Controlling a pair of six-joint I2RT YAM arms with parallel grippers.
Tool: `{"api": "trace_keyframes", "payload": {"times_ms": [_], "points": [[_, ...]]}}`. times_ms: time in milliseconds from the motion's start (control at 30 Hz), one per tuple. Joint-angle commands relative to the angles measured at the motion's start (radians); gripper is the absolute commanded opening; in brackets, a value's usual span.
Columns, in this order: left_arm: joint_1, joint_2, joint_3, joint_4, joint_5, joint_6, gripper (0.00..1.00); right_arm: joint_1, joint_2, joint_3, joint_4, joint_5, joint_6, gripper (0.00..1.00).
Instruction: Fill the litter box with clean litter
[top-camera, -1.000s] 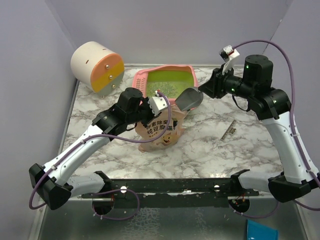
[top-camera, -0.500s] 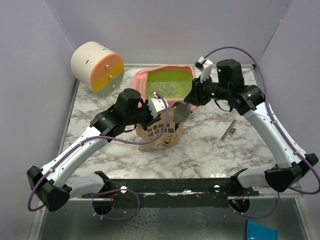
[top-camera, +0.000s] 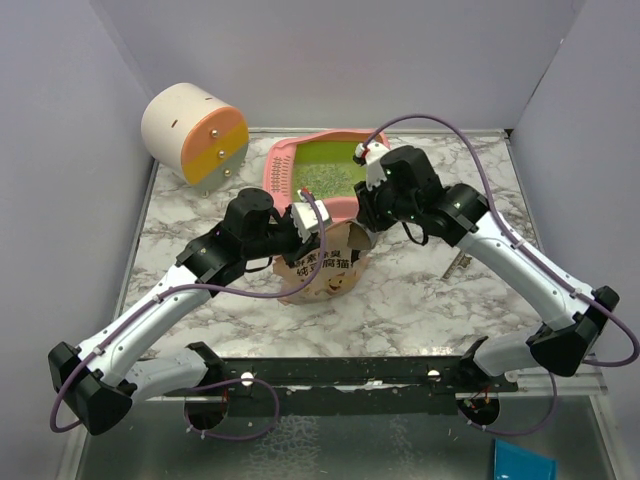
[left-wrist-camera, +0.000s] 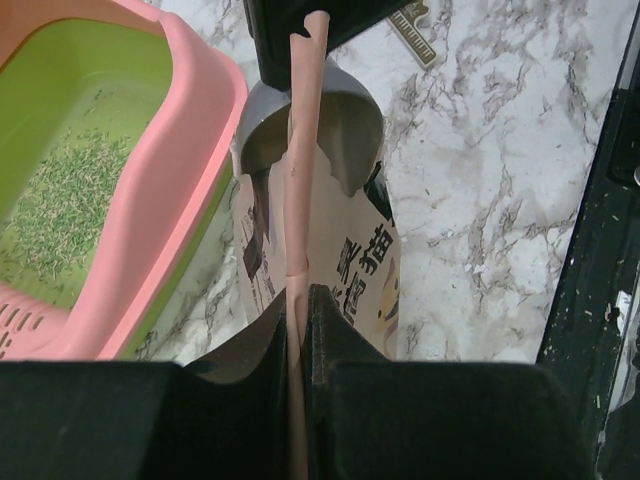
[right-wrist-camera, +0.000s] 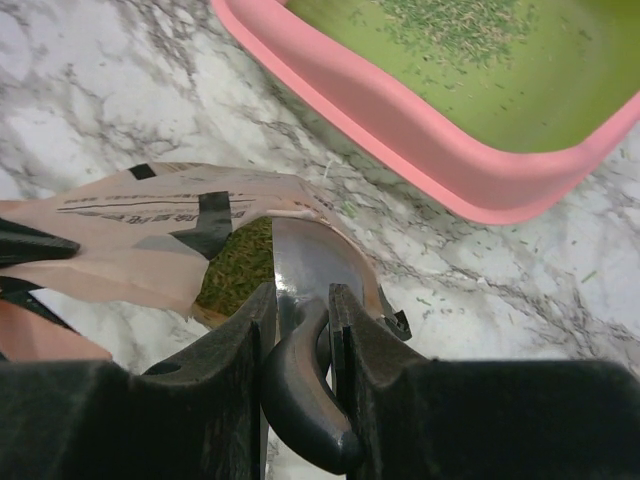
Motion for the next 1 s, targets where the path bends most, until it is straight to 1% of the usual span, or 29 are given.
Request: {"api": "trace_keyframes", "payload": {"times_ms": [0, 100, 267, 467, 633, 800, 967], "points": [[0.002, -0.014, -0.005, 0.077, 0.071, -0.045, 0.00, 0.063, 0.005, -0.033, 0.025, 0.305, -0.020, 0.01], [0.001, -0.020, -0.004, 0.088, 0.074, -0.051, 0.00, 0.072, 0.006, -0.073, 0.051, 0.307, -0.023, 0.01], [0.001, -0.036, -0.010, 0.102, 0.061, -0.055, 0.00, 0.075, 0.034, -0.149, 0.095, 0.236, 0.001, 0.01], [0.001, -0.062, -0.024, 0.106, 0.055, -0.053, 0.00, 0.079, 0.074, -0.246, 0.153, 0.193, 0.026, 0.01], [0.001, -0.072, -0.023, 0.107, 0.052, -0.052, 0.00, 0.089, 0.106, -0.292, 0.176, 0.150, 0.056, 0.01], [0.001, -0.072, -0.030, 0.109, 0.047, -0.043, 0.00, 0.093, 0.114, -0.342, 0.189, 0.048, 0.091, 0.01], [0.001, -0.071, -0.034, 0.115, 0.042, -0.041, 0.00, 0.093, 0.062, -0.369, 0.189, -0.053, 0.139, 0.01]]}}
